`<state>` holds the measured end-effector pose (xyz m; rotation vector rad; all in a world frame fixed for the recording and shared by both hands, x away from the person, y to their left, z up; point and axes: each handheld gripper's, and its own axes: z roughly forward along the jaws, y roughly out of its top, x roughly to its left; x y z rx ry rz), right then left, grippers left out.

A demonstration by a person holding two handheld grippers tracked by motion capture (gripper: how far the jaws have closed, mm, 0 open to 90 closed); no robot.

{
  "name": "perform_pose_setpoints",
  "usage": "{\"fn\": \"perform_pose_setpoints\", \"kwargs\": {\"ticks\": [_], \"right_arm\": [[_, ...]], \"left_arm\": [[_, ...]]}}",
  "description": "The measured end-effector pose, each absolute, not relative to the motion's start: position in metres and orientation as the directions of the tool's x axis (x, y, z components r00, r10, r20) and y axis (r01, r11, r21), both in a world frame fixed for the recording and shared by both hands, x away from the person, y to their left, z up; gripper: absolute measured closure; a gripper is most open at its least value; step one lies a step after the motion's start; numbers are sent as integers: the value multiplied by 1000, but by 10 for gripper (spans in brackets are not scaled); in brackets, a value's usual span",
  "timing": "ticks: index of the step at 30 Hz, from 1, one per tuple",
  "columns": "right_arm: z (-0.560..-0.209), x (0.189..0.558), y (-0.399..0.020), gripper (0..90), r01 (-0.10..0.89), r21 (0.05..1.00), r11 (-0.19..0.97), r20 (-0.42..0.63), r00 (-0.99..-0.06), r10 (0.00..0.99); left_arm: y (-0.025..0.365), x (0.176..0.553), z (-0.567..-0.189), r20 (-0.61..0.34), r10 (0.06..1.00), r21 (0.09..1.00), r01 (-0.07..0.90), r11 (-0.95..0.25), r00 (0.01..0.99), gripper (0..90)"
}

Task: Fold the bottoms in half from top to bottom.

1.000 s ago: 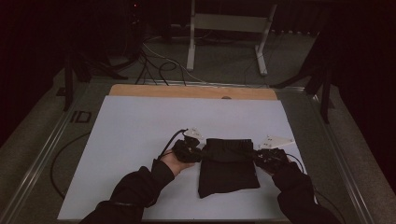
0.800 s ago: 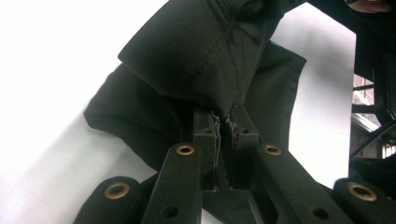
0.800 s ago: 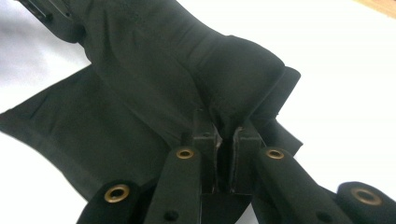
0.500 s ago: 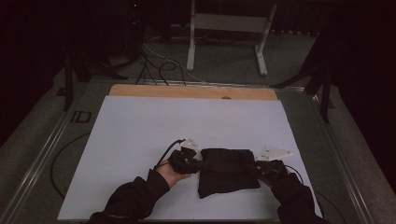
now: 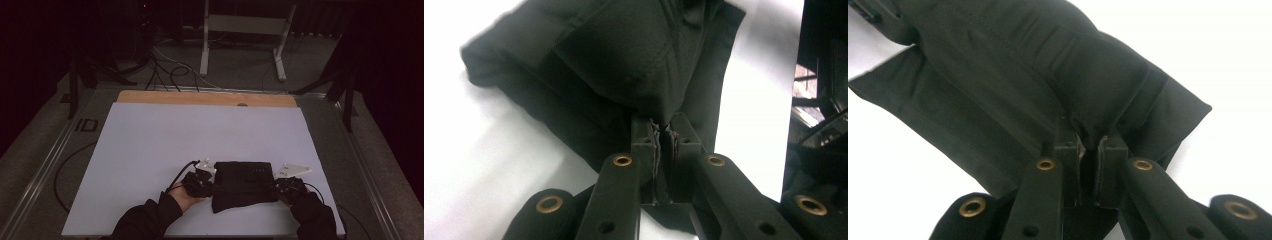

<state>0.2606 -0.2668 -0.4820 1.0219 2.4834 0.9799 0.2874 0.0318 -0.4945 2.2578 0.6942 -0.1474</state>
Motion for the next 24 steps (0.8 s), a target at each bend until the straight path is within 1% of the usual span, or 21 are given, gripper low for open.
{"fn": "perform_pose_setpoints", "kwargs": {"ticks": [3,6,7,10,12,19,22,24], "right_arm": [[-487,263,-265,831,520,671,528,-11,-706,708],[-492,265,-262,829,520,651,553,-28,-712,702],[-493,265,-263,830,526,649,550,-22,-710,704],[-497,264,-263,831,545,639,543,2,-707,707],[-498,263,-263,831,549,639,539,6,-704,710],[-501,262,-263,825,548,632,548,1,-708,706],[-502,262,-264,798,556,635,536,12,-701,713],[-501,261,-265,736,562,630,536,20,-701,712]], "left_arm": [[31,287,-497,-267,455,637,509,-579,850,850],[30,289,-501,-251,468,631,510,-585,847,850],[31,290,-502,-262,468,628,517,-581,844,850],[32,290,-504,-249,476,628,514,-584,844,851],[32,289,-505,-236,475,633,505,-586,848,851],[33,289,-509,-250,466,634,507,-584,849,851],[33,289,-509,-253,463,637,506,-581,849,845],[34,289,-508,-260,459,638,508,-579,850,829]]}}
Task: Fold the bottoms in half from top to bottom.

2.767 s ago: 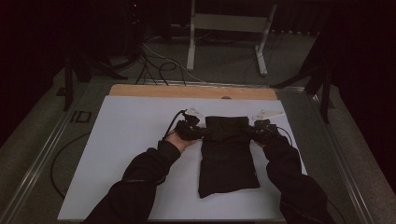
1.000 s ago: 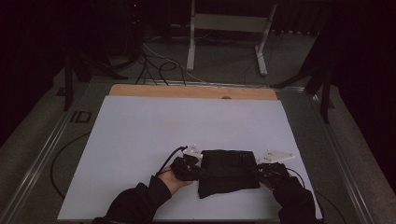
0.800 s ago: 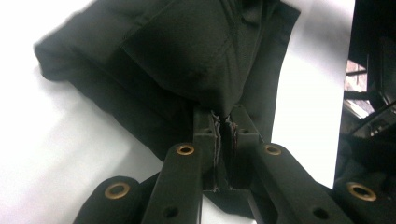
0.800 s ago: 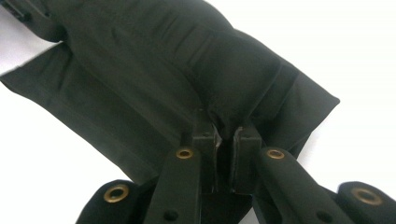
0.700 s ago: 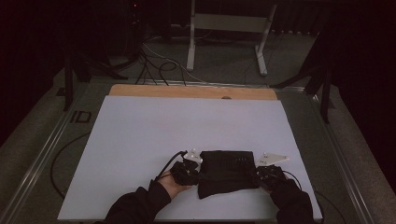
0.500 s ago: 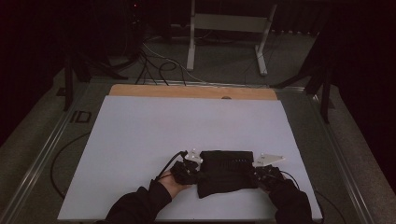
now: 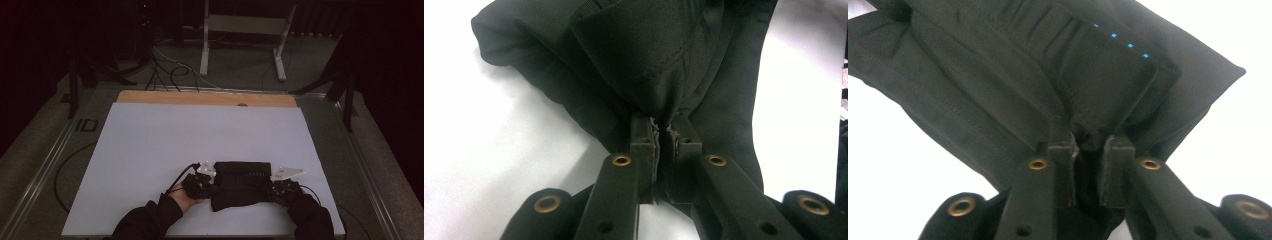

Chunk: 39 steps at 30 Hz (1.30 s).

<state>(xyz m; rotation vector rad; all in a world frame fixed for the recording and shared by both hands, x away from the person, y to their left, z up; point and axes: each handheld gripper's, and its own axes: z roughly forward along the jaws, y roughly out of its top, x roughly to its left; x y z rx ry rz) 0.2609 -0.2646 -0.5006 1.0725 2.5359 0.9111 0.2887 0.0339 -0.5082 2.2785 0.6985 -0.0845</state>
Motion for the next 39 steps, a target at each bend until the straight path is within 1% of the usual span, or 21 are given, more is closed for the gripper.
{"fn": "perform_pose_setpoints", "kwargs": {"ticks": [1,6,9,12,13,14,16,18,19,25,26,27,29,31,32,34,36,37,39], "right_arm": [[-499,261,-265,706,563,620,547,16,-705,709],[-487,253,-269,622,556,616,558,-4,-707,708],[-481,250,-275,616,553,612,565,-23,-701,713],[-472,252,-282,654,547,631,550,-39,-686,727],[-468,253,-284,678,540,638,550,-60,-677,734],[-464,255,-286,703,528,646,551,-82,-670,738],[-458,262,-289,795,510,663,547,-115,-653,748],[-453,270,-290,882,510,676,532,-123,-634,764],[-452,275,-290,895,505,678,534,-131,-632,764],[-461,305,-283,898,520,646,559,-134,-644,753],[-461,305,-283,898,520,646,559,-134,-644,753],[-471,320,-281,898,535,629,565,-125,-647,752],[-477,326,-279,898,551,618,561,-109,-646,755],[-480,328,-279,898,559,617,554,-95,-646,757],[-488,332,-276,897,572,602,558,-77,-654,753],[-493,333,-275,898,579,590,562,-68,-658,750],[-494,333,-275,898,580,591,561,-64,-659,749],[-493,329,-274,898,582,597,552,-36,-668,743],[-490,324,-273,898,575,604,551,-33,-673,739]], "left_arm": [[35,288,-508,-263,455,640,507,-577,851,819],[43,287,-498,-272,450,652,507,-564,850,725],[52,286,-486,-275,453,678,505,-535,848,712],[60,289,-475,-262,470,697,502,-512,843,720],[62,290,-472,-258,480,699,505,-506,839,748],[63,292,-470,-250,490,700,505,-504,835,757],[65,298,-469,-244,517,703,517,-488,821,802],[65,304,-471,-251,537,702,534,-472,806,854],[65,307,-472,-254,541,700,538,-469,802,883],[51,322,-484,-254,554,676,555,-484,793,894],[51,322,-484,-254,554,676,555,-484,793,894],[45,328,-491,-262,563,659,571,-490,784,894],[42,332,-496,-268,565,646,581,-495,780,894],[40,332,-498,-274,563,646,583,-493,779,894],[37,333,-501,-280,553,644,581,-498,784,894],[34,332,-502,-282,547,649,576,-497,789,894],[34,332,-502,-278,541,649,571,-503,794,894],[34,331,-500,-282,537,654,569,-499,795,895],[34,327,-497,-286,527,660,563,-497,800,895]]}}
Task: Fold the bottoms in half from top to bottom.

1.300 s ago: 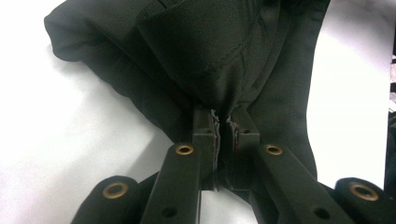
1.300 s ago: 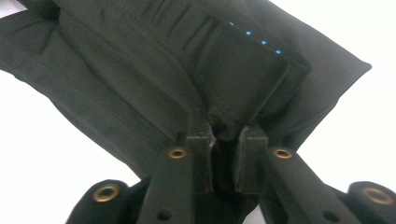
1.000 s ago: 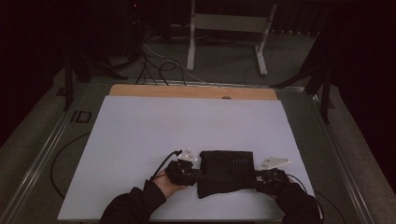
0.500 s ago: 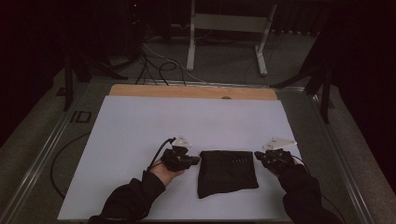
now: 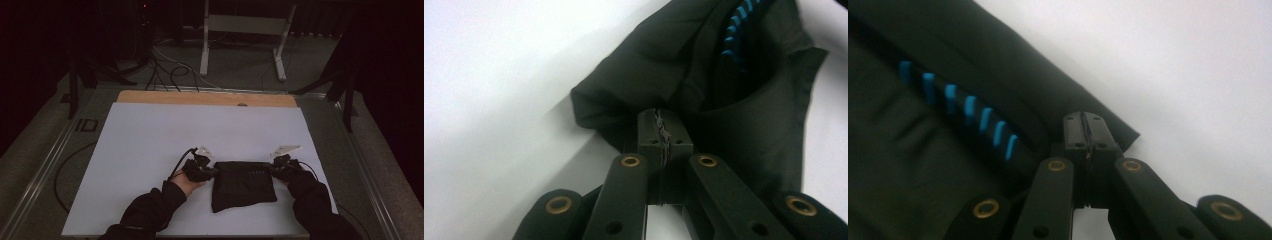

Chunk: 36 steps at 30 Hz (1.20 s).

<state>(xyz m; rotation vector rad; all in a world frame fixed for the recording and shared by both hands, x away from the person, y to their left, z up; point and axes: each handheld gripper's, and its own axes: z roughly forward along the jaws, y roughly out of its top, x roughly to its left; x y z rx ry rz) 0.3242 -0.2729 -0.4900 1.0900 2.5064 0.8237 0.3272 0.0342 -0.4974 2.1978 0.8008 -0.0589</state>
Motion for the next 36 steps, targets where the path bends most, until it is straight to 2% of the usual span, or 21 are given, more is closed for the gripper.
{"fn": "perform_pose_setpoints", "kwargs": {"ticks": [13,25,36], "right_arm": [[-471,276,-271,898,531,677,510,24,-708,706],[-470,229,-265,898,506,679,532,23,-739,674],[-483,216,-266,898,533,646,546,47,-742,669]], "left_arm": [[35,294,-488,-287,430,685,497,-533,856,895],[29,268,-485,-266,365,698,439,-565,892,894],[22,260,-494,-247,340,673,413,-613,907,894]]}}
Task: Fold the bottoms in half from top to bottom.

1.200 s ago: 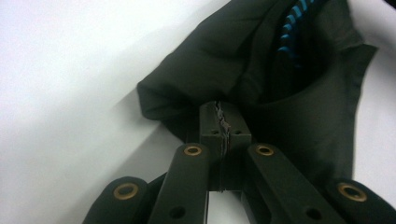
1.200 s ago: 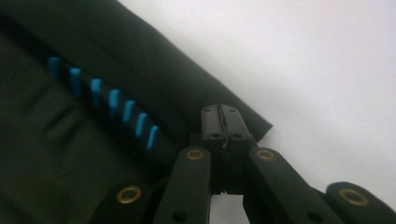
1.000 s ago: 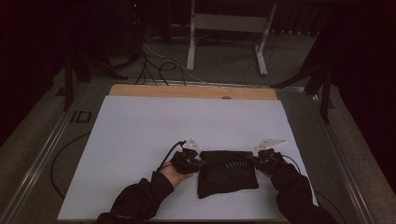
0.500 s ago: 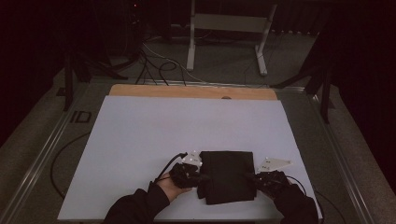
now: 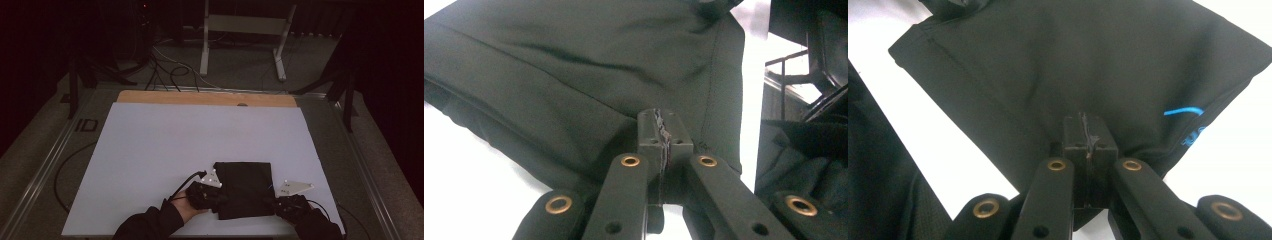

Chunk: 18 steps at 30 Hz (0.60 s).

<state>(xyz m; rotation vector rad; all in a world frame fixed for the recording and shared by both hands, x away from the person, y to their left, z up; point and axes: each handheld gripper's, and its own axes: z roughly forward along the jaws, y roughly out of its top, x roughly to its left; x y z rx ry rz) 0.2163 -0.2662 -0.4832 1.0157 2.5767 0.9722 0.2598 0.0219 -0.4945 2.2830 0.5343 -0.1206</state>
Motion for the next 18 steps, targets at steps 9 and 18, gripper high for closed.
{"fn": "perform_pose_setpoints", "kwargs": {"ticks": [9,18], "right_arm": [[-492,211,-263,898,541,611,578,49,-755,654],[-494,212,-263,898,543,605,582,54,-757,651]], "left_arm": [[24,254,-501,-240,339,661,409,-629,910,893],[23,254,-502,-238,333,652,405,-641,912,893]]}}
